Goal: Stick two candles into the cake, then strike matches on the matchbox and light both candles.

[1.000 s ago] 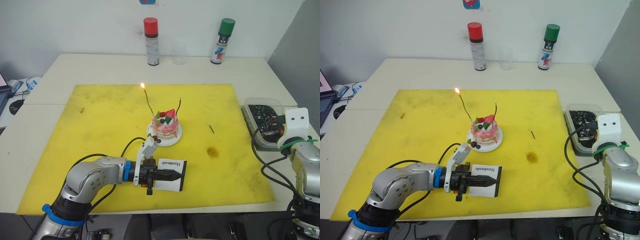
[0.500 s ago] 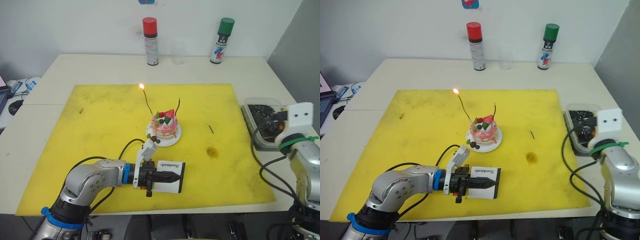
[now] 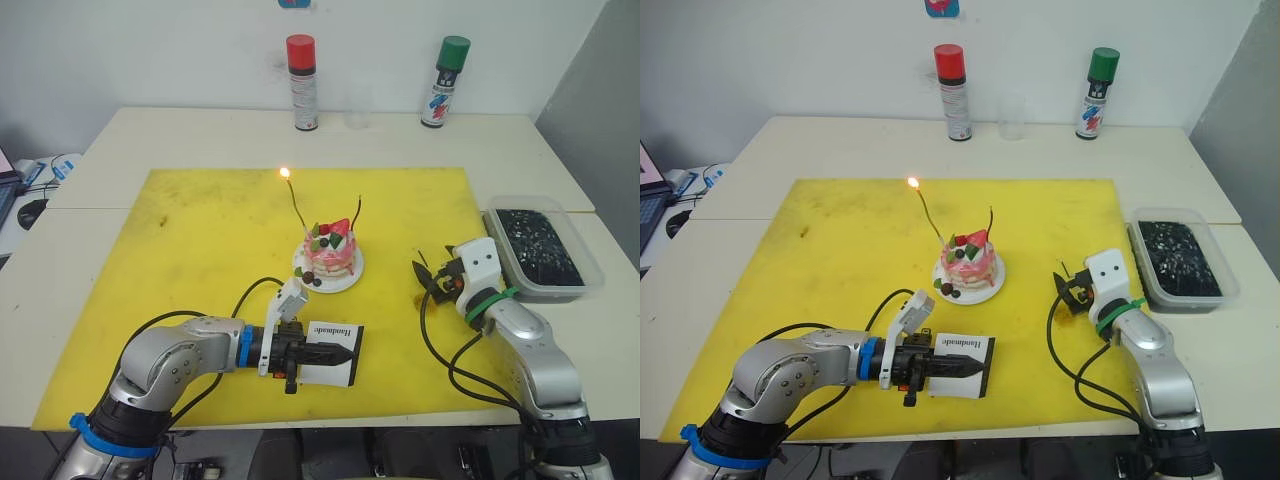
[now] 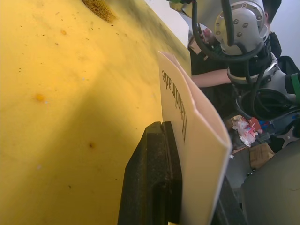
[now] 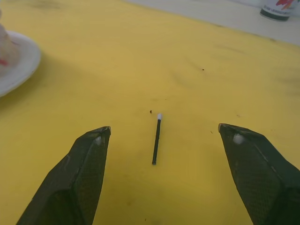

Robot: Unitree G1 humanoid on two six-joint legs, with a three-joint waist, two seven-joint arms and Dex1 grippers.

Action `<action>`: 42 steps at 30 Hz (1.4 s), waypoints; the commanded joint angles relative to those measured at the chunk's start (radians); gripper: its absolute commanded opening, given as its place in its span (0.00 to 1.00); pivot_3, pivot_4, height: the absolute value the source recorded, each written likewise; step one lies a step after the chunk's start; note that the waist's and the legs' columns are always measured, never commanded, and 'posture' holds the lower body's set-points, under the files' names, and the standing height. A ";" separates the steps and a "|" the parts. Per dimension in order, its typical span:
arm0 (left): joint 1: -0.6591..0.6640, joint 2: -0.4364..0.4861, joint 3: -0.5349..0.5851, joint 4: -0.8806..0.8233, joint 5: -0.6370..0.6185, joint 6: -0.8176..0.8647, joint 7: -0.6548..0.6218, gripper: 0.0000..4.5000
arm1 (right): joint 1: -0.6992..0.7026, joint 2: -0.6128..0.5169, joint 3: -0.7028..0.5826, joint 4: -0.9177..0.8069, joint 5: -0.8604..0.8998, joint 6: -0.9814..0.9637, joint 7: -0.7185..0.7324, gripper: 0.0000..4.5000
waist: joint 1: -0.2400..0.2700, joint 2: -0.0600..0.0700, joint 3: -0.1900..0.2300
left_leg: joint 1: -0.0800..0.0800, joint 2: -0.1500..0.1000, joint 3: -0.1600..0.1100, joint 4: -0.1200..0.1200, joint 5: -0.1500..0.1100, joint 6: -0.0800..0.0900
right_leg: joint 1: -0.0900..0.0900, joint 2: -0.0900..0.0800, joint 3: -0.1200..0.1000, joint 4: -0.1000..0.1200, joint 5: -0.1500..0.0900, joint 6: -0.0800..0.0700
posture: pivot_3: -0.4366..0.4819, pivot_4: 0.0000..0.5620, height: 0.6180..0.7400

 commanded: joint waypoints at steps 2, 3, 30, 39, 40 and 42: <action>0.003 0.009 0.025 -0.046 -0.031 0.007 -0.005 0.00 | -0.057 0.044 -0.044 0.047 0.020 0.021 -0.063 0.85 | 0.000 0.000 0.000 | 0.000 0.000 0.000 0.000 0.000 0.000 | 0.000 0.000 0.000 0.000 0.000 0.000 | 0.48 0.27 1.00; 0.003 0.009 0.026 -0.047 -0.032 0.008 -0.004 0.00 | -0.061 0.051 -0.050 0.050 0.021 0.028 -0.072 0.85 | 0.000 0.000 0.000 | 0.000 0.000 0.000 0.000 0.000 0.000 | 0.000 0.000 0.000 0.000 0.000 0.000 | 0.48 0.27 1.00; -0.015 0.048 0.047 -0.025 -0.041 0.029 -0.027 0.00 | 0.027 -0.144 -0.047 -0.477 0.270 0.445 0.115 0.01 | 0.008 0.000 0.000 | 0.000 0.000 -0.001 0.000 0.000 0.000 | 0.000 0.000 0.000 0.000 0.000 0.000 | 0.48 0.27 1.00; -0.040 0.098 0.044 0.000 -0.035 0.038 -0.067 0.00 | 0.343 -0.232 0.115 -0.593 0.191 0.198 0.136 0.01 | 0.013 0.000 0.000 | 0.000 0.000 0.000 0.001 0.000 0.000 | 0.000 0.000 0.000 0.000 0.000 0.000 | 0.48 0.27 1.00; -0.045 0.099 0.041 0.001 -0.034 0.039 -0.068 0.00 | 0.361 -0.216 0.141 -0.558 0.164 0.149 0.124 0.01 | 0.013 -0.001 0.000 | 0.000 0.000 0.000 0.002 0.000 0.000 | 0.000 0.000 0.000 0.000 -0.001 -0.001 | 0.48 0.27 1.00; -0.050 0.099 0.038 0.001 -0.035 0.042 -0.068 0.00 | 0.381 -0.204 0.181 -0.499 0.117 0.068 0.117 0.01 | 0.013 -0.002 -0.001 | 0.000 0.000 0.000 0.002 0.000 0.000 | 0.000 0.000 0.000 0.000 -0.002 -0.003 | 0.48 0.27 1.00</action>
